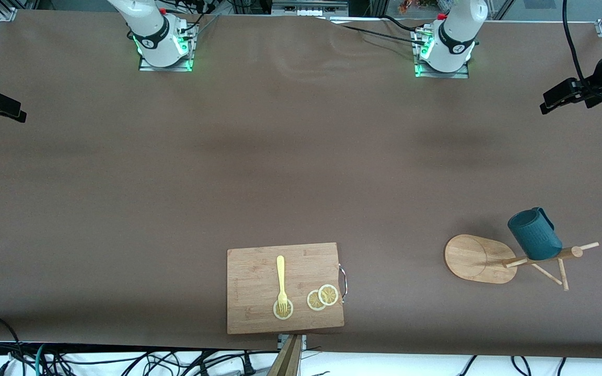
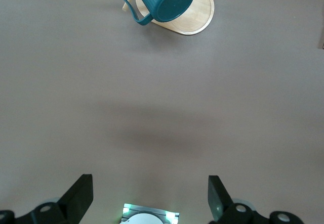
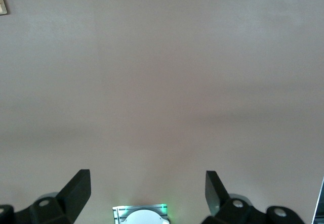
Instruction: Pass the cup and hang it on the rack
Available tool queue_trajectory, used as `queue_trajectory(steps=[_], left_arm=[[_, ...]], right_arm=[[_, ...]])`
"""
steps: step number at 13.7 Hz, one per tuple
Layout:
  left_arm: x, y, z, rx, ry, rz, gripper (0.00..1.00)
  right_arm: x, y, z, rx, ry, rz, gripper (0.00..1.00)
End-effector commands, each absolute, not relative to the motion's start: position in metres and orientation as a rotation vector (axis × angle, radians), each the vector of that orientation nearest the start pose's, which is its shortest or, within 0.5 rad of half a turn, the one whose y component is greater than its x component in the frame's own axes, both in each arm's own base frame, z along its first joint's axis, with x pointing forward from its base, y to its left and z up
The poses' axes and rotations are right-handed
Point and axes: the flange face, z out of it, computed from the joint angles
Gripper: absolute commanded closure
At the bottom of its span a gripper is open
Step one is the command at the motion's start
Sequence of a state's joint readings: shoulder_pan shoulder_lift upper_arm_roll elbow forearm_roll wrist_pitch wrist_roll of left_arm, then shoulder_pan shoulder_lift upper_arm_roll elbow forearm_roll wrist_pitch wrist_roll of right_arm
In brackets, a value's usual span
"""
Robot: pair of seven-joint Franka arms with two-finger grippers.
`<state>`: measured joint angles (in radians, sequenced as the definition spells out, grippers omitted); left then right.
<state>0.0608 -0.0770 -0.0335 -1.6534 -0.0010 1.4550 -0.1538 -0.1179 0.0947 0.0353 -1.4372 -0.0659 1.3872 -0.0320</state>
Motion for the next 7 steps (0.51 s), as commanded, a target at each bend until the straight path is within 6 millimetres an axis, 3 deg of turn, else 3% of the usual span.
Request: queue_trajectory(steps=[1, 7], left_arm=[[0.5059, 0.0113, 0.6241, -3.092, -0.309, 0.164, 0.00], [0.4996, 0.0052, 0.6303, -3.080, -0.376, 0.169, 0.00]], right_arm=[[0.5587, -0.0568, 0.6213, -3.169, 0.111, 0.223, 0.00], [0.5587, -0.0568, 0.6213, -3.169, 0.111, 0.223, 0.00]])
